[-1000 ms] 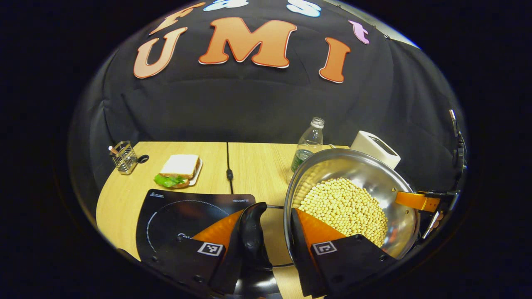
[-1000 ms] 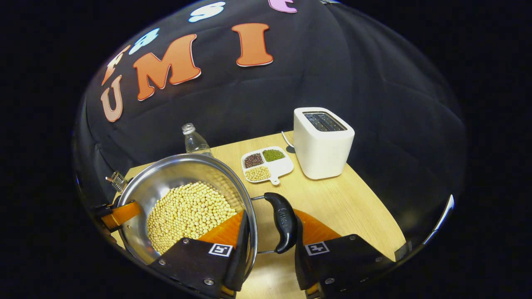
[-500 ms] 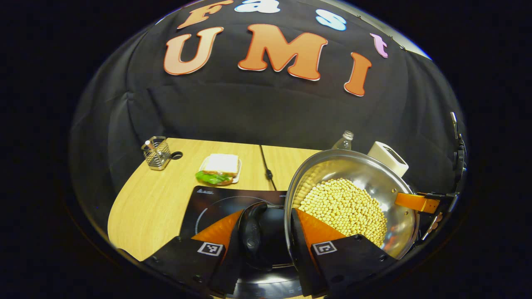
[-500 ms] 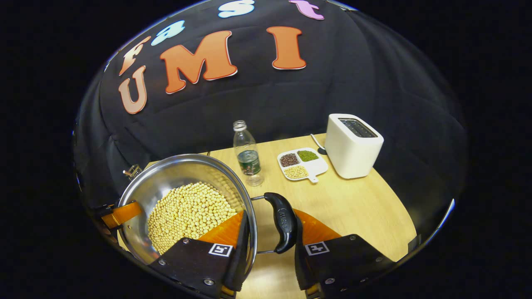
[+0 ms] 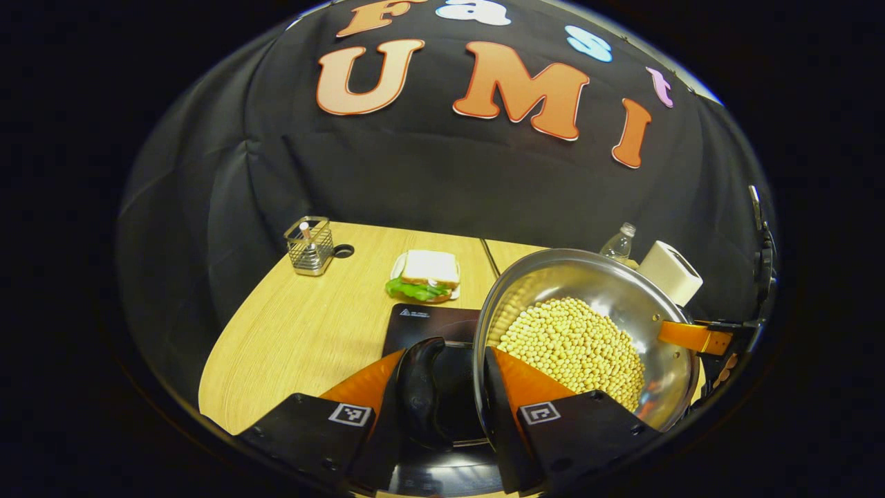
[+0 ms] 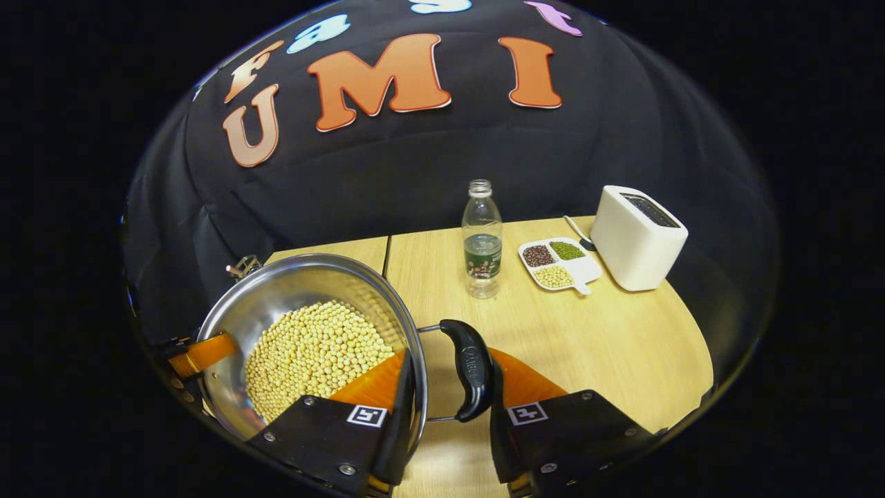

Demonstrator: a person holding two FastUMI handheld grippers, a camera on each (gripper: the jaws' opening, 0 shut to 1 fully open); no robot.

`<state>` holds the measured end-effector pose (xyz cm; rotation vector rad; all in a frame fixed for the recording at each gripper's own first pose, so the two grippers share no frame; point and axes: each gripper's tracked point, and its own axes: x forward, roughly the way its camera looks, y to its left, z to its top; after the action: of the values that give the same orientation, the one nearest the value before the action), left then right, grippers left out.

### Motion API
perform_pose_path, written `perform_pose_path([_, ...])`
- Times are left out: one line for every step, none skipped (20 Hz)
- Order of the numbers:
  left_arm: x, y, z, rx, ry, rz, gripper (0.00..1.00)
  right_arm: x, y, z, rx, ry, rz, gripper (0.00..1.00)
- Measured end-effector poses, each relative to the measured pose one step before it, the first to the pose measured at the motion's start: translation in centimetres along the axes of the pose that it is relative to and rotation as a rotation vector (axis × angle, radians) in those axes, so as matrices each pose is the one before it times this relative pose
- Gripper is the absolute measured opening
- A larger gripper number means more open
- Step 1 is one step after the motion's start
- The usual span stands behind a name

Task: First push the handle of the pot to place it horizontally, then grasp the pot with both hands and set it on the induction cooktop.

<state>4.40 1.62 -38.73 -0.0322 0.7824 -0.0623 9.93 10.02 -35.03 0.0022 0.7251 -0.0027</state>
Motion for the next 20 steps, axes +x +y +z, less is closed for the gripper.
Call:
perform_pose_path([0.083,0.832,-0.197,-0.00467,0.0043,0.00309,0.64,0.354,0.474,-0.218,-0.00386,0.00461,0.0029,0.49])
perform_pose_path([0.195,0.678,-0.234,-0.00299,0.00393,0.00393,0.64,0.618,0.62,-0.264,-0.00283,0.00553,0.00318,0.49])
perform_pose_path([0.185,0.567,-0.335,-0.00237,0.00484,0.00435,0.64,0.559,0.603,-0.226,-0.00238,0.006,0.00299,0.49])
perform_pose_path([0.158,0.664,-0.174,-0.00232,0.00343,0.0038,0.64,0.483,0.463,-0.363,-0.0011,0.00713,0.00337,0.49])
perform_pose_path([0.177,0.614,-0.182,0.00098,0.00232,0.00199,0.64,0.54,0.428,-0.315,0.00468,0.00273,0.00243,0.49])
perform_pose_path([0.228,0.538,-0.141,0.00879,0.00258,0.00072,0.61,0.532,0.214,-0.459,0.00536,0.00022,0.00055,0.49])
perform_pose_path([0.336,0.417,-0.176,0.0052,0.00038,0.00073,0.64,0.305,0.19,-0.333,0.00243,0.00045,-0.00021,0.49])
perform_pose_path([0.404,0.368,-0.085,0.00092,0.00324,-0.00054,0.64,0.12,0.273,-0.208,-0.00198,0.00074,-0.00354,0.49])
perform_pose_path([0.582,0.276,-0.377,-0.0003,0.0088,-0.00187,0.64,0.162,0.283,-0.165,-0.0057,0.00309,-0.00457,0.49])
perform_pose_path([0.407,0.27,-0.274,-0.00288,0.00745,-0.00321,0.64,0.189,0.273,-0.088,-0.00151,0.00171,-0.00609,0.49])
perform_pose_path([0.344,0.182,-0.336,-0.00303,0.01048,-0.0021,0.63,0.154,0.273,-0.147,-0.00193,0.00428,-0.00611,0.49])
perform_pose_path([0.456,0.207,-0.291,-0.00431,0.00657,-0.0013,0.62,0.171,0.34,-0.106,-0.00285,0.00124,-0.00764,0.49])
perform_pose_path([0.175,-0.578,-0.282,-0.00227,0.00943,-0.00094,0.65,-0.005,0.268,-0.131,-0.00126,0.00544,-0.00664,0.49])
perform_pose_path([0.29,0.056,-0.136,0.00091,0.0112,0.00015,0.69,0.215,0.169,-0.253,0.00271,0.0079,-0.00656,0.49])
perform_pose_path([0.253,-0.077,-0.118,0.00191,0.00674,-0.0006,0.69,0.006,0.255,-0.107,0.00119,0.0048,-0.00648,0.49])
perform_pose_path([0.254,0.01,-0.015,-0.00062,0.00664,0.00372,0.7,0.365,0.227,-0.196,0.00022,0.00648,-0.00287,0.49])
perform_pose_path([0.1,0.062,0.061,0.00258,0.00478,0.00547,0.67,0.229,0.088,-0.23,0.00351,0.00515,-0.00035,0.49])
perform_pose_path([0.063,0.087,-0.107,0.00157,0.00586,0.00997,0.72,0.225,-0.068,-0.403,-0.0002,0.00534,0.00205,0.49])
perform_pose_path([-0.183,0.049,0.111,-0.00082,0.00933,0.01728,0.67,0.109,0.109,-0.225,-0.00658,0.00271,0.0032,0.51])
perform_pose_path([-0.243,0.07,0.477,0.00645,-0.00935,0.00989,0.77,-0.314,-0.012,0.248,-0.00433,-0.00665,0.00262,0.52])
